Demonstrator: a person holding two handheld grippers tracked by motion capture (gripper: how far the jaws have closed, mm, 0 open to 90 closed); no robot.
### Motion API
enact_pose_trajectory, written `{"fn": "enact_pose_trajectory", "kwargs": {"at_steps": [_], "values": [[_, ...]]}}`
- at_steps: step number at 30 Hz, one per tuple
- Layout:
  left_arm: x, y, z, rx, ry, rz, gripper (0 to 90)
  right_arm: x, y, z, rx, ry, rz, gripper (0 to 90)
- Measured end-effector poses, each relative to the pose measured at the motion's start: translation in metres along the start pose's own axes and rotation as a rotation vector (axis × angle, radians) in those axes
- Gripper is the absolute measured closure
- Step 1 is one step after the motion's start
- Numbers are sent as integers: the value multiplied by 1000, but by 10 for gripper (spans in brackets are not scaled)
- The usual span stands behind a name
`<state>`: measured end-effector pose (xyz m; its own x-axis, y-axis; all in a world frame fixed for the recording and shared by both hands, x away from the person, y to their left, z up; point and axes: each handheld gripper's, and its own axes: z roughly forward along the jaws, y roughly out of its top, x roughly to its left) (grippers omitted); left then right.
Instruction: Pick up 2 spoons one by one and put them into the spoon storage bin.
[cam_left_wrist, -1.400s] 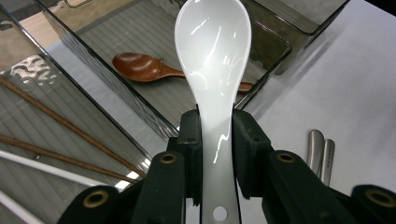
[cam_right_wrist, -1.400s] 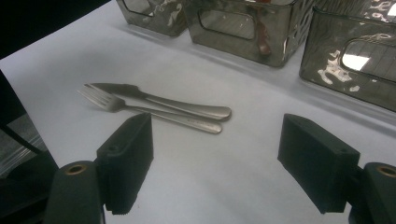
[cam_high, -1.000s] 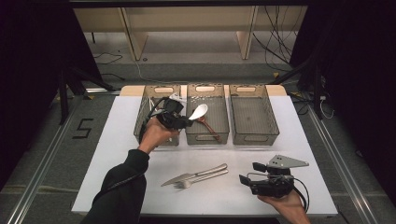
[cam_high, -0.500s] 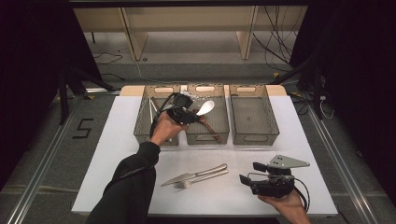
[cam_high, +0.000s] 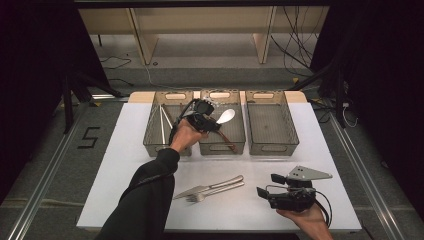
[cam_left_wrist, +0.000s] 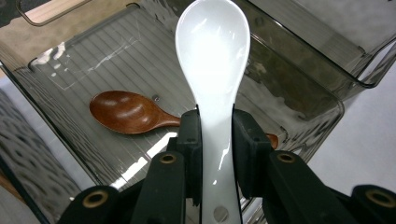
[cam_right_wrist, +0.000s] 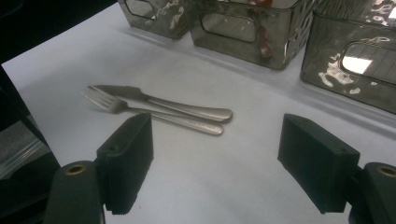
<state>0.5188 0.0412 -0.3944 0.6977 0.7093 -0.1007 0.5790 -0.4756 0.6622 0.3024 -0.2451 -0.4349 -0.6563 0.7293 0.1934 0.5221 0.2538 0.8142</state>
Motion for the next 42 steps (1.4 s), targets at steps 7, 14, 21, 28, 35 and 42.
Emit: {"fn": "enact_pose_trajectory", "kwargs": {"at_steps": [7, 14, 21, 28, 35, 42], "values": [[2, -2, 6, 16, 2, -16, 741, 0, 0, 0, 0, 2, -2, 270], [2, -3, 11, 16, 11, -21, 729, 0, 0, 0, 0, 4, -1, 270], [2, 0, 7, -12, 22, -43, 423, 0, 0, 0, 1, 4, -1, 270], [-3, 2, -8, -15, -19, -43, 319, 0, 0, 0, 0, 3, -1, 270], [-5, -4, -32, -51, -62, -38, 254, 1, 0, 0, -1, 2, -4, 270], [-6, -23, -59, -61, -76, -25, 209, 1, 0, 1, 2, 1, -2, 270]]}}
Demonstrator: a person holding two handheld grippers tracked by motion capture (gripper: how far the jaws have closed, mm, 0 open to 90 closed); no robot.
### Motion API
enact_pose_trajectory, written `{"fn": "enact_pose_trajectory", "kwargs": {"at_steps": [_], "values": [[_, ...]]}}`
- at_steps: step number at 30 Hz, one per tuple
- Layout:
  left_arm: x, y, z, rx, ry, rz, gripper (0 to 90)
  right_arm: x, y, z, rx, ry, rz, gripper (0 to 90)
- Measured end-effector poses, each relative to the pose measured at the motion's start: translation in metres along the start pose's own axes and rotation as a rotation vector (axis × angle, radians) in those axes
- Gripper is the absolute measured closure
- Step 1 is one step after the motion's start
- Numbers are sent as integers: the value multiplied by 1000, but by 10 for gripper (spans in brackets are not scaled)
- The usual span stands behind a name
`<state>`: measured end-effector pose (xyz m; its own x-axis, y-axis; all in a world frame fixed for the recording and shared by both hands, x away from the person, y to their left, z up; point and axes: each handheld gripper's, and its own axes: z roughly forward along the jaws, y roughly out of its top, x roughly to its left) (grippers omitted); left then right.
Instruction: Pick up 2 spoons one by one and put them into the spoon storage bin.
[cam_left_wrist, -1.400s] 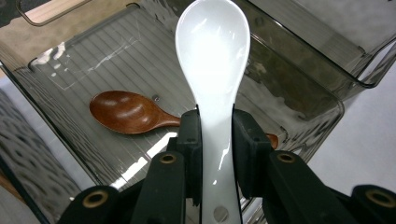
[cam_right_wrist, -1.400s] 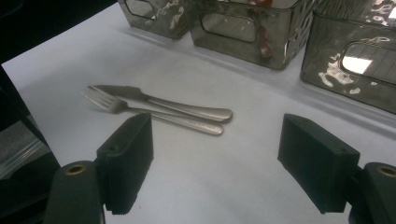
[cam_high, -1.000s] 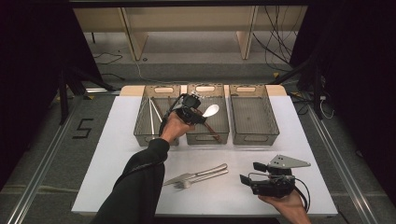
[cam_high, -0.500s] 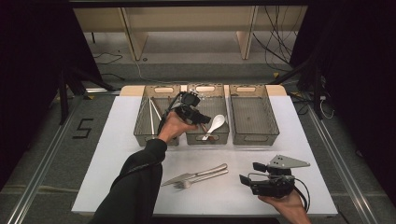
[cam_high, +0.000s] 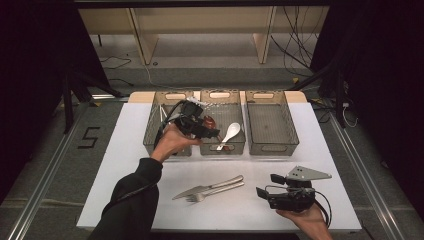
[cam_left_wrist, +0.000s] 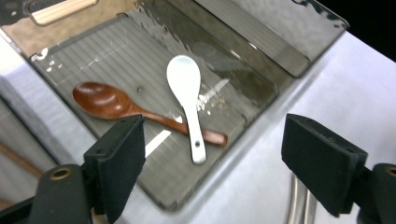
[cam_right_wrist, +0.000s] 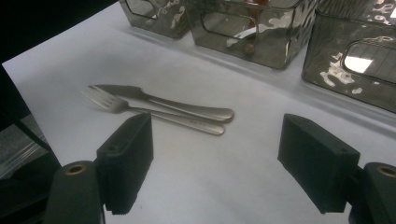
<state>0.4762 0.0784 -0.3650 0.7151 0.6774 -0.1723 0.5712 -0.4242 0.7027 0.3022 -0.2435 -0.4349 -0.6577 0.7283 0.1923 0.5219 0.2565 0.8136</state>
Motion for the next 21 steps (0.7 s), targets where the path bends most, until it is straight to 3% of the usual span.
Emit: {"fn": "enact_pose_trajectory", "kwargs": {"at_steps": [11, 21], "values": [[-5, -42, -36, -62, 11, 12, 195, 2, 0, 2, 7, 5, -5, 270], [2, -90, -60, -147, 25, -54, 181, 5, 5, 5, 15, 12, -32, 270]]}}
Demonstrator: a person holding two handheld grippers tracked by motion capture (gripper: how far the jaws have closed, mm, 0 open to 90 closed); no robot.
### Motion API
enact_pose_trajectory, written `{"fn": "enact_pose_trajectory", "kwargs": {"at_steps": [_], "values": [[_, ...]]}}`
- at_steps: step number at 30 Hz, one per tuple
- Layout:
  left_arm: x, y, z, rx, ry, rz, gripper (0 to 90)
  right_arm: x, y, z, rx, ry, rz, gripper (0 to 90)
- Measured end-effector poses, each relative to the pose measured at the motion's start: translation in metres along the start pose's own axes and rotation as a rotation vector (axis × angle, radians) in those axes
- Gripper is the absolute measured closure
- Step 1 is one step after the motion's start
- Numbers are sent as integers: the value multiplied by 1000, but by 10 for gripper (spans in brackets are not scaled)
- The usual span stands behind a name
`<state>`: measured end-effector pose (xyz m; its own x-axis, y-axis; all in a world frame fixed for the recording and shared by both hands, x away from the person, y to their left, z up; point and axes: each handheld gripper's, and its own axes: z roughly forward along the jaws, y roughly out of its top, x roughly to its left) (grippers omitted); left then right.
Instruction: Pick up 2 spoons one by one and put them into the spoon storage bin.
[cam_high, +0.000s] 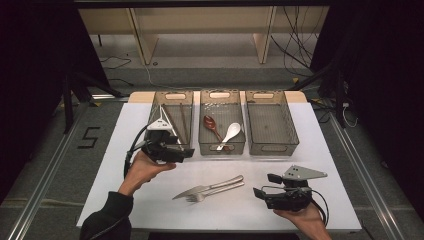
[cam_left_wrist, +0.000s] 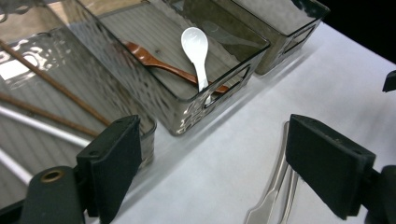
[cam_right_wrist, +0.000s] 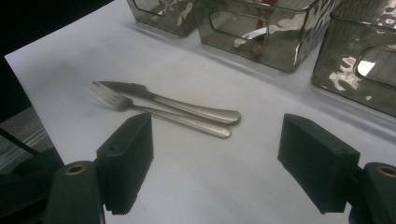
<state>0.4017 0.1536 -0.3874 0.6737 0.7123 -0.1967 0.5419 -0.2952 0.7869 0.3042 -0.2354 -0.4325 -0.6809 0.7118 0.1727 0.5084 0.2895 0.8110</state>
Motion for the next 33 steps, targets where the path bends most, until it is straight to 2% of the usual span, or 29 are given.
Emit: {"fn": "enact_pose_trajectory", "kwargs": {"at_steps": [3, 9, 13, 18, 23, 28, 33], "values": [[1, -14, -7, -22, 11, -4, 173, 2, 4, 2, 4, 5, -12, 270], [3, -39, -20, -77, 35, -39, 170, 4, 14, 9, 13, 10, -45, 270], [5, -52, -28, -135, 45, -75, 168, 4, 22, 13, 9, 14, -63, 270], [1, -70, -32, -151, 53, -87, 168, 4, 27, 18, 19, 23, -83, 270], [-3, -79, -33, -159, 52, -89, 165, 5, 33, 25, 30, 32, -98, 270], [-9, -83, -36, -185, 75, -57, 164, 6, 40, 33, 41, 38, -123, 270], [-8, -88, -39, -198, 56, -55, 163, 9, 45, 41, 64, 38, -146, 270]]}}
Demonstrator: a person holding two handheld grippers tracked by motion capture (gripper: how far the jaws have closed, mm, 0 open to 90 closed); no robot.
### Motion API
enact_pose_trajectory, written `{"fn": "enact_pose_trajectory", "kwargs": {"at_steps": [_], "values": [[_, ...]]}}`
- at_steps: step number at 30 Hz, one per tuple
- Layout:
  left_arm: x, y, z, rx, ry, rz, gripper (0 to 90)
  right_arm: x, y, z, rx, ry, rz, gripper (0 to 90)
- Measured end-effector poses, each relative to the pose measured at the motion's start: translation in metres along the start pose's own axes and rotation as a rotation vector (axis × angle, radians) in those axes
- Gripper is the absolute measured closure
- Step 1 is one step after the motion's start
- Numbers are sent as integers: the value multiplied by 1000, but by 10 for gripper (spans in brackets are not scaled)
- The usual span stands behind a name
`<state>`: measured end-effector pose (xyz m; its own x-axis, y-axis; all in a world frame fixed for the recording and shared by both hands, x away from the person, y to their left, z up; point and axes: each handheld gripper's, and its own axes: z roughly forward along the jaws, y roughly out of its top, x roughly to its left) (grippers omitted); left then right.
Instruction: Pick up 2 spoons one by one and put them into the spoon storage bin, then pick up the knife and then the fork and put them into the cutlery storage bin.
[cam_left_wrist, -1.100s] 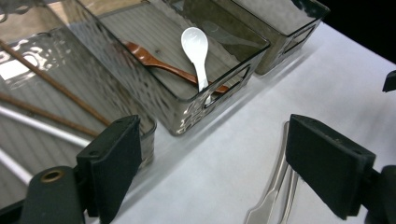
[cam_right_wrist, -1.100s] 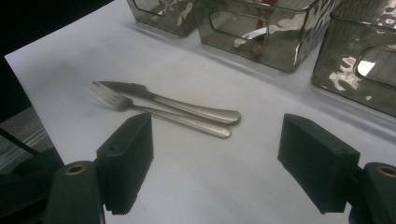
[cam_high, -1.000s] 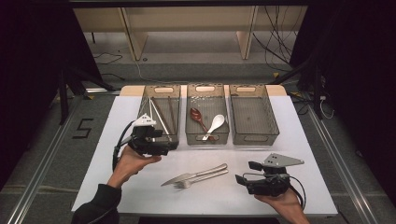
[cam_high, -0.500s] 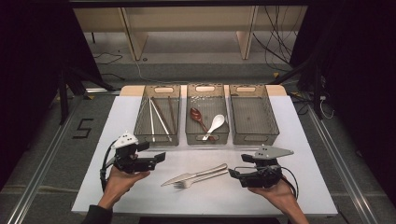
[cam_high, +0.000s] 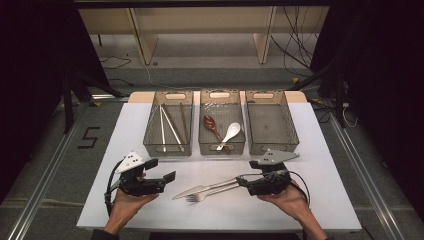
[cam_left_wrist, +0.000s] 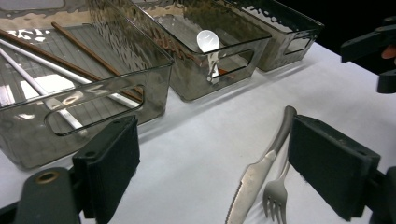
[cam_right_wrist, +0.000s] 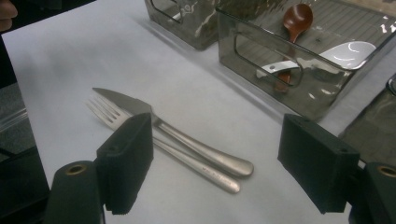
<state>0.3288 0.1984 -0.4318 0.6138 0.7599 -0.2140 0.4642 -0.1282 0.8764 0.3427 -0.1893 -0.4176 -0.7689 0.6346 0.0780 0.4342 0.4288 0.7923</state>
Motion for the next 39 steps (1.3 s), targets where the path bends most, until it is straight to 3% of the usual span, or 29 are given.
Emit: {"fn": "enact_pose_trajectory", "kwargs": {"at_steps": [10, 22, 32, 39], "values": [[3, -7, -1, 6, -3, -10, 163, 7, 6, 10, 32, -1, -28, 270], [1, -9, -6, -12, 5, -5, 160, 3, 13, 20, 61, 8, -52, 270], [-3, -11, -4, -16, -1, 17, 160, 0, 25, 23, 125, 3, -119, 276], [-3, -14, -5, -15, 4, 23, 159, 1, 32, 37, 202, 41, -190, 327]]}}
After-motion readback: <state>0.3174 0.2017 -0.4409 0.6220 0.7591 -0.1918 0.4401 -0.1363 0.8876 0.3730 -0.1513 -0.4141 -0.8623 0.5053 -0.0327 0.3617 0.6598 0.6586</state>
